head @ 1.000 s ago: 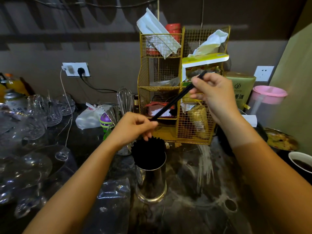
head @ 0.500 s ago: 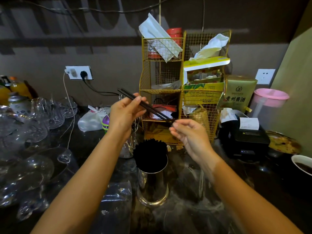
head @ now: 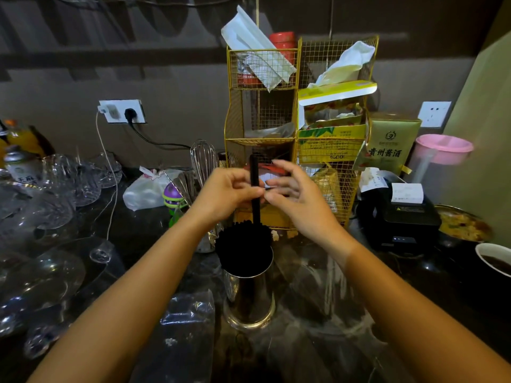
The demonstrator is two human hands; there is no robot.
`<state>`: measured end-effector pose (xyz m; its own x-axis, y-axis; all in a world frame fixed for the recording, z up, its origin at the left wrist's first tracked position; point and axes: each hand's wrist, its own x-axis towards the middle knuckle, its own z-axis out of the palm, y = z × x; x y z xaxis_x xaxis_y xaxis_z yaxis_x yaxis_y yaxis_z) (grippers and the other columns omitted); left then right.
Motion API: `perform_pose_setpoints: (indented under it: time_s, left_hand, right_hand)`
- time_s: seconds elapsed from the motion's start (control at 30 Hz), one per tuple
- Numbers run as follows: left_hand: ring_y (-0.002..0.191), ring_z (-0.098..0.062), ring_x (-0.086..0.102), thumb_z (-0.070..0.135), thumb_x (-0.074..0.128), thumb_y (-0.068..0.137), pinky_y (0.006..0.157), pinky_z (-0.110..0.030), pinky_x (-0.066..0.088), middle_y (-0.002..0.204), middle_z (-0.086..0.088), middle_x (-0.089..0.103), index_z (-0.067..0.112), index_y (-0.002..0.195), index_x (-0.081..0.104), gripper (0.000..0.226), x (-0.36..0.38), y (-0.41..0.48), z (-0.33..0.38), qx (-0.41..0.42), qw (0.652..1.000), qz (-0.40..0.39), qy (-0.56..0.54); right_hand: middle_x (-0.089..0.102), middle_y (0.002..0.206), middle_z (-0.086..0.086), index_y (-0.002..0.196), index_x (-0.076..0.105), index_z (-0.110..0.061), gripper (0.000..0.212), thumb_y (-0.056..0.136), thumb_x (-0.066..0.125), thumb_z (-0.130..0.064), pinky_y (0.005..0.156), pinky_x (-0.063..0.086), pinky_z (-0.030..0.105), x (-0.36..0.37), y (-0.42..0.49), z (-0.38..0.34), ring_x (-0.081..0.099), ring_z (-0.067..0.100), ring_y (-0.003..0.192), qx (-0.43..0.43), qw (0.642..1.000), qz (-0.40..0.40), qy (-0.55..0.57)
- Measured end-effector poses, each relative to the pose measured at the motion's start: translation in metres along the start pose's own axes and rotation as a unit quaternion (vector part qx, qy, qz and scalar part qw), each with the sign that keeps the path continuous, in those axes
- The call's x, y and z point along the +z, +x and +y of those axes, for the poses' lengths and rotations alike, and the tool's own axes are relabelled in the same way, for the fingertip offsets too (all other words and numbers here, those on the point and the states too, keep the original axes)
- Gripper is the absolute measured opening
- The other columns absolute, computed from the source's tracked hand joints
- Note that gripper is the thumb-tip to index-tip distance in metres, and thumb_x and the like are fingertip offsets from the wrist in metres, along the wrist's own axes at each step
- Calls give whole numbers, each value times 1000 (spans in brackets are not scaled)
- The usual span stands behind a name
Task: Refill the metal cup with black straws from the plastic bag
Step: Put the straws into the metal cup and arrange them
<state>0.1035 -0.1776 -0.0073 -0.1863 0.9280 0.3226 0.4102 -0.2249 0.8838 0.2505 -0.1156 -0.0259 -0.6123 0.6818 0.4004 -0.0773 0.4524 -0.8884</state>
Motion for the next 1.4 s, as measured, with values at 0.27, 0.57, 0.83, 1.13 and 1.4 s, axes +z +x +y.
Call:
perform_pose_setpoints:
  time_s: [0.27, 0.57, 0.83, 1.13, 1.4]
  left_hand:
    - [75, -25, 62, 8, 65, 76, 75, -41, 49, 79, -17, 67, 12, 72, 62, 7, 21, -19, -31, 17, 986, -25, 167]
    - [131, -26, 28, 23, 59, 79, 105, -45, 21, 138, -9, 44, 13, 114, 58, 36, 31, -37, -70, -7, 912, 11, 410]
    - [141, -22, 5, 33, 43, 88, 114, -46, 9, 154, -7, 15, 20, 139, 16, 60, 31, -50, -82, -18, 872, -65, 485]
    - [141, -20, -9, 39, 38, 90, 115, -46, 1, 155, -5, -3, 20, 140, -5, 69, 22, -48, -76, -39, 851, -145, 504]
    - [134, -8, -12, 42, 39, 88, 114, -39, -1, 151, 4, -5, 27, 133, -11, 68, -20, -67, -52, -3, 899, -53, 436]
  right_hand:
    - [57, 129, 6, 126, 50, -16, 38, 88, 52, -15, 96, 36, 18, 23, -7, 10, 50, 14, 119, -119, 964, -7, -238]
    - [52, 136, 10, 129, 46, -9, 38, 92, 46, -18, 105, 32, 26, 38, -31, 42, 45, 19, 127, -90, 934, -70, -338]
    - [3, 156, 3, 142, 2, -12, 61, 95, 27, -41, 114, -6, 31, 44, -41, 60, -6, 11, 142, 7, 891, -181, -416]
    - [-14, 155, 1, 141, -12, -16, 65, 94, 22, -46, 115, -10, 34, 44, -42, 55, -19, 10, 139, 54, 886, -216, -408]
    - [-13, 155, 1, 141, -10, -17, 68, 92, 24, -48, 110, -10, 27, 61, -28, 25, -17, 6, 138, -24, 905, -209, -369]
